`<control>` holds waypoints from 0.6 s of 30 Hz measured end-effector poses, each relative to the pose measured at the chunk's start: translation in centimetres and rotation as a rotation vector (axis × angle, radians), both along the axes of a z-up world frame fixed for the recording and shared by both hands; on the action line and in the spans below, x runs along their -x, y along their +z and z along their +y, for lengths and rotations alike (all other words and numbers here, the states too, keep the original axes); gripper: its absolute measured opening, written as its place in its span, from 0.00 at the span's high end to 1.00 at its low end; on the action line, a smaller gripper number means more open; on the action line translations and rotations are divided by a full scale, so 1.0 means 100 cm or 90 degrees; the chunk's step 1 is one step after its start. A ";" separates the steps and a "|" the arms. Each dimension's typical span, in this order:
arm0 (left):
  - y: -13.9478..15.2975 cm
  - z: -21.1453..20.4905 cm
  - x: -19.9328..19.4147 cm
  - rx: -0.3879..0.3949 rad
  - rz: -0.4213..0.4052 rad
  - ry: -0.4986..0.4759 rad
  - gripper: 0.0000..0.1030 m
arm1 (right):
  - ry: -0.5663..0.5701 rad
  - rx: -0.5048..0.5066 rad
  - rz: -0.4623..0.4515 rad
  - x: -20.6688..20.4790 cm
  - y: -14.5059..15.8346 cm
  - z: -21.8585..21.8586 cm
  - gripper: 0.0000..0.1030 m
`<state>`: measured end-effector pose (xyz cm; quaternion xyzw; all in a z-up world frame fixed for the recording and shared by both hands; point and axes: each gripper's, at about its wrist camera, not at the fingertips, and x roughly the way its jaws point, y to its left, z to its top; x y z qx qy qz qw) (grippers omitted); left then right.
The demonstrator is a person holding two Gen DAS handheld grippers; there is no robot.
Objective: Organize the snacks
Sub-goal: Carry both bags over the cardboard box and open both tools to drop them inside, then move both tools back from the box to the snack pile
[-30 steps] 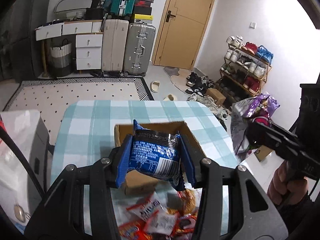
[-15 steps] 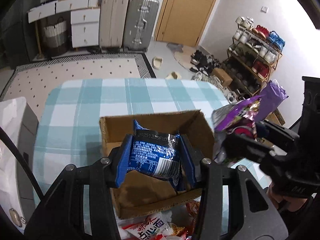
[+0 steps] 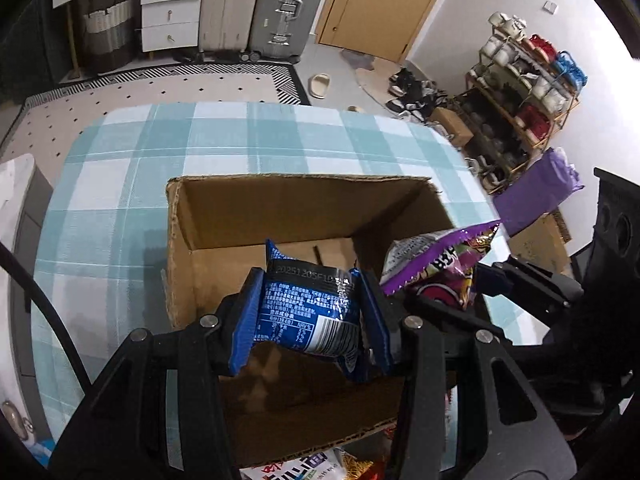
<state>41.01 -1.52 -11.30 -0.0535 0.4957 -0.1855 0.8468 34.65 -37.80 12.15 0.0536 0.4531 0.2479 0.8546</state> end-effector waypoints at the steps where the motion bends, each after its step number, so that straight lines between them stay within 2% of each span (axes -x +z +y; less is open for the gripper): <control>1: -0.002 -0.001 0.000 -0.004 0.000 -0.001 0.57 | -0.001 -0.002 0.003 0.000 -0.002 0.000 0.54; 8: -0.004 0.003 0.007 -0.011 0.015 0.003 0.55 | -0.005 0.038 -0.015 0.009 -0.007 0.001 0.51; 11: 0.002 0.002 0.014 -0.022 0.000 0.012 0.55 | -0.013 0.051 -0.037 0.013 0.000 0.000 0.47; 13: 0.009 0.004 0.020 -0.023 -0.009 0.021 0.47 | -0.014 0.045 -0.040 0.016 0.005 -0.003 0.41; 15: 0.018 0.006 0.030 -0.019 -0.032 0.031 0.36 | -0.017 0.039 -0.051 0.021 0.012 -0.006 0.40; 18: 0.035 0.008 0.048 -0.035 -0.070 0.042 0.29 | -0.024 0.024 -0.073 0.032 0.027 -0.012 0.36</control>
